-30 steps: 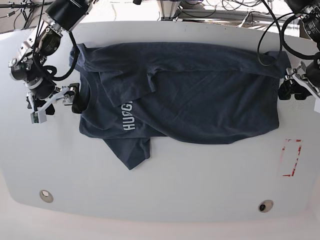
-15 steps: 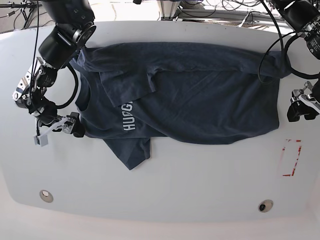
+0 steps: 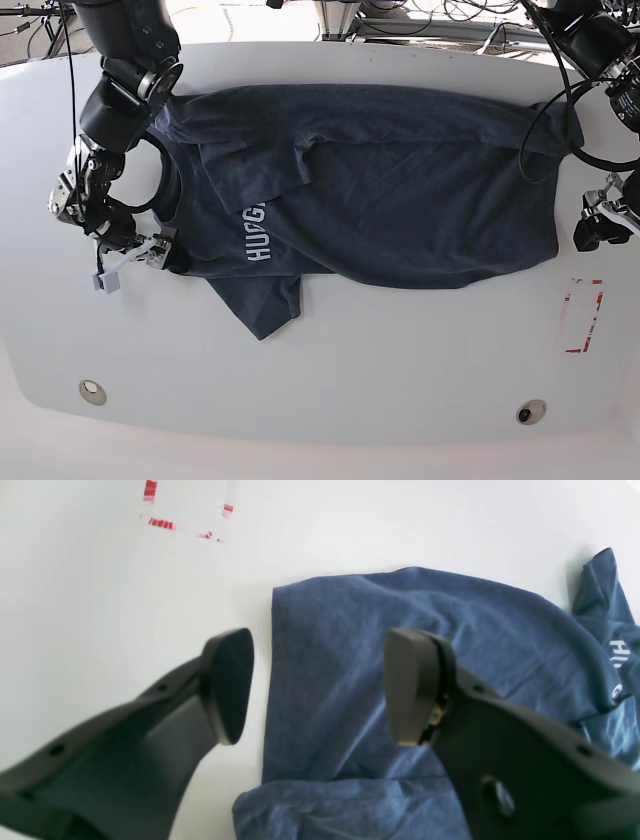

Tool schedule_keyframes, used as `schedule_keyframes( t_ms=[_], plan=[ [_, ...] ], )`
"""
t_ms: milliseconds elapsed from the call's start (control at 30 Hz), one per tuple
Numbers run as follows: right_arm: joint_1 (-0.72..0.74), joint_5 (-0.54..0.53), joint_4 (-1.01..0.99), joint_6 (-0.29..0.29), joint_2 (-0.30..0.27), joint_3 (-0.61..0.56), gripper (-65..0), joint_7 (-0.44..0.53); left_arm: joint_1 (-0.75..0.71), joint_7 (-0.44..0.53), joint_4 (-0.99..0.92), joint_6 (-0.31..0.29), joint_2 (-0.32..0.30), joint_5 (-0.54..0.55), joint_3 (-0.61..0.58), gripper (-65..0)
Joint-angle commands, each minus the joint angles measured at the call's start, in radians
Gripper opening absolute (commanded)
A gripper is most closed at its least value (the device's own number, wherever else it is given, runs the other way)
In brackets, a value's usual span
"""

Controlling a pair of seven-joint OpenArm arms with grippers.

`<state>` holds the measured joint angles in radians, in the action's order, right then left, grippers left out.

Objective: Fold the T-shirt properly
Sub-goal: 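Open the right gripper and move it along the shirt edge, then close the right gripper on the shirt edge and the left gripper on the hem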

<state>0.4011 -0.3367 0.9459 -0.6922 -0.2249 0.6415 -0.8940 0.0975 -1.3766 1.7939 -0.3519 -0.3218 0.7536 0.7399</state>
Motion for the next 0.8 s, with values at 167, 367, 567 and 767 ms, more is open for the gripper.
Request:
schedule_keyframes(
  t_ms=[167, 367, 567, 767],
  plan=[
    [0.011, 0.000, 0.009, -0.006, 0.043, -0.022, 0.0, -0.006, 0.043, 0.021, -0.072, 0.000, -0.015, 0.016, 0.005, -27.1],
    [-0.003, -0.002, 0.009, -0.006, 0.057, -0.022, 0.0, -0.027, 0.075, 0.022, -0.148, 0.000, -0.020, 0.016, 0.008, -27.1],
    [-0.009, -0.003, 0.009, -0.006, 0.058, -0.022, -22.2, -0.029, 0.107, 0.039, -0.200, 0.001, -0.021, -0.016, 0.008, -27.1],
    [-0.009, -0.003, 0.009, -0.006, 0.058, -0.022, -59.9, -0.030, 0.123, 0.124, -0.254, 0.000, -0.020, -0.082, 0.002, -26.8]
  ],
)
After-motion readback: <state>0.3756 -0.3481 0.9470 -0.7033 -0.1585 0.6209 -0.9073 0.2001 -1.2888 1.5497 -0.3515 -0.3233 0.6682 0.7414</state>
